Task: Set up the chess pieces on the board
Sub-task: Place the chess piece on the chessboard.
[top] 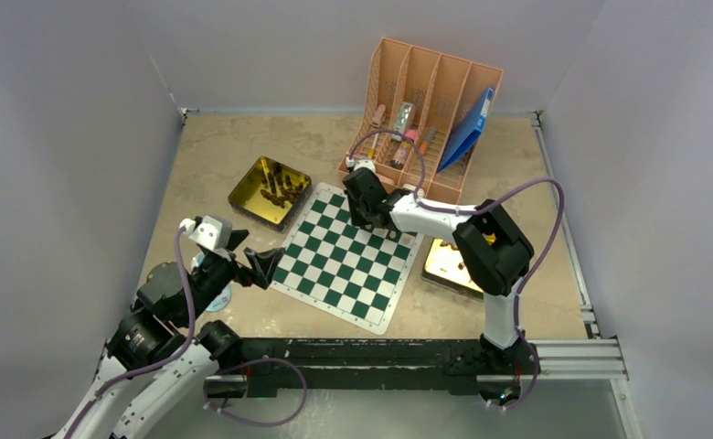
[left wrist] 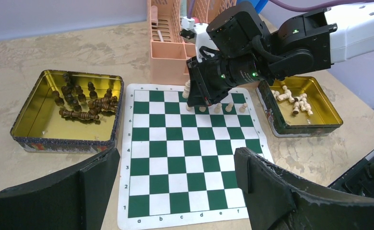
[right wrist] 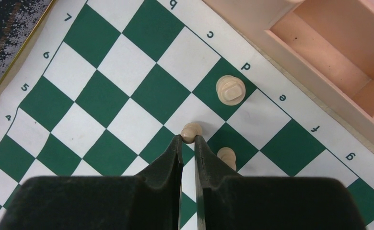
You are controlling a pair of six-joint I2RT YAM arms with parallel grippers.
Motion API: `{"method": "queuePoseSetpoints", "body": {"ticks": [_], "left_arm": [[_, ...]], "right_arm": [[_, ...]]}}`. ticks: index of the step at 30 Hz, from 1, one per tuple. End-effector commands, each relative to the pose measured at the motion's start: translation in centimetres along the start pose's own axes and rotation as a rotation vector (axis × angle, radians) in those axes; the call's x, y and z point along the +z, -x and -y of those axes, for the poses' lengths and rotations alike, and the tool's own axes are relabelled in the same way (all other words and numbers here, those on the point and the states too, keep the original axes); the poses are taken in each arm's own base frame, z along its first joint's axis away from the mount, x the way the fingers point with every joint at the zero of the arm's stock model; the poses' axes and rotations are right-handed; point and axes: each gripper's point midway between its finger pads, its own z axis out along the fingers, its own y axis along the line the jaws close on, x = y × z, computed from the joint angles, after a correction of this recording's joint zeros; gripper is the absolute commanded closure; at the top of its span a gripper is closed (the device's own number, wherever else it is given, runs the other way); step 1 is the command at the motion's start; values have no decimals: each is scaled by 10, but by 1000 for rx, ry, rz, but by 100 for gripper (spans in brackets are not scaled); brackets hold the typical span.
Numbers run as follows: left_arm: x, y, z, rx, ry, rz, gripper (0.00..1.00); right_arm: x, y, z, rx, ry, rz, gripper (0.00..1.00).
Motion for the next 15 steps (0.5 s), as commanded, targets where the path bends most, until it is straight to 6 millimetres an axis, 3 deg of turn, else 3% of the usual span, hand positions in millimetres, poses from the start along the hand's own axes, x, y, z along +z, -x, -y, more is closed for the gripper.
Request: {"method": "queuePoseSetpoints", "body": {"ticks": [1,15], "left_arm": [[0,8,1,-2,-2,32,10],[0,6,1,-4,-1,25,10]], "right_arm": [[1,16,0,24,-18,47,87],[12,8,-2,32,-1,32,84]]}}
